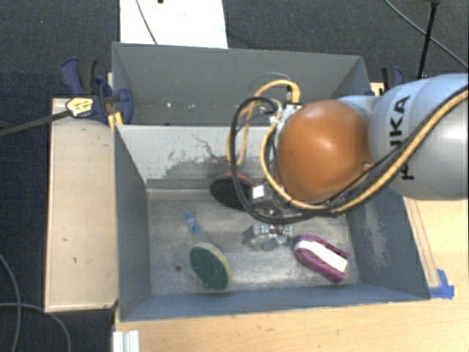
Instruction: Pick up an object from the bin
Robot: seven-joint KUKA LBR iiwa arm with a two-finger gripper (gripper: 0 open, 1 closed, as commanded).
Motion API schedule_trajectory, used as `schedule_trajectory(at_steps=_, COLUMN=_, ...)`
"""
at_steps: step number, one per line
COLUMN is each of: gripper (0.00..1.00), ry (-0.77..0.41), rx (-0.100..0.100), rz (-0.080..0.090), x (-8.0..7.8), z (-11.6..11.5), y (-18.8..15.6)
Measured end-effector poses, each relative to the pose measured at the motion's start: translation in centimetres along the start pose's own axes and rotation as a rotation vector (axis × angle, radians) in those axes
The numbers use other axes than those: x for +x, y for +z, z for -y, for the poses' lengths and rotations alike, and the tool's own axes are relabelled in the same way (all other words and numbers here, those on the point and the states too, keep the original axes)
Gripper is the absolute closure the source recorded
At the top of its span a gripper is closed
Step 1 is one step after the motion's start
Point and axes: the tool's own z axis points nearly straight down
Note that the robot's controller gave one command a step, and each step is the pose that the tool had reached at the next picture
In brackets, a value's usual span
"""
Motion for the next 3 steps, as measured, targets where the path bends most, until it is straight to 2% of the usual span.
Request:
schedule_trajectory(at_steps=1, gripper=1.0, ry=-0.071, rx=0.002, rz=0.002, x=-3.3, z=6.6, y=1.5)
schedule_trajectory(at_steps=2, gripper=1.0, ry=-0.079, rx=-0.005, rz=-0.001, x=-2.6, z=6.9, y=3.8)
schedule_trajectory(at_steps=3, gripper=1.0, ry=-0.68, rx=-0.01, rz=-0.003, x=-0.8, z=4.9, y=3.6)
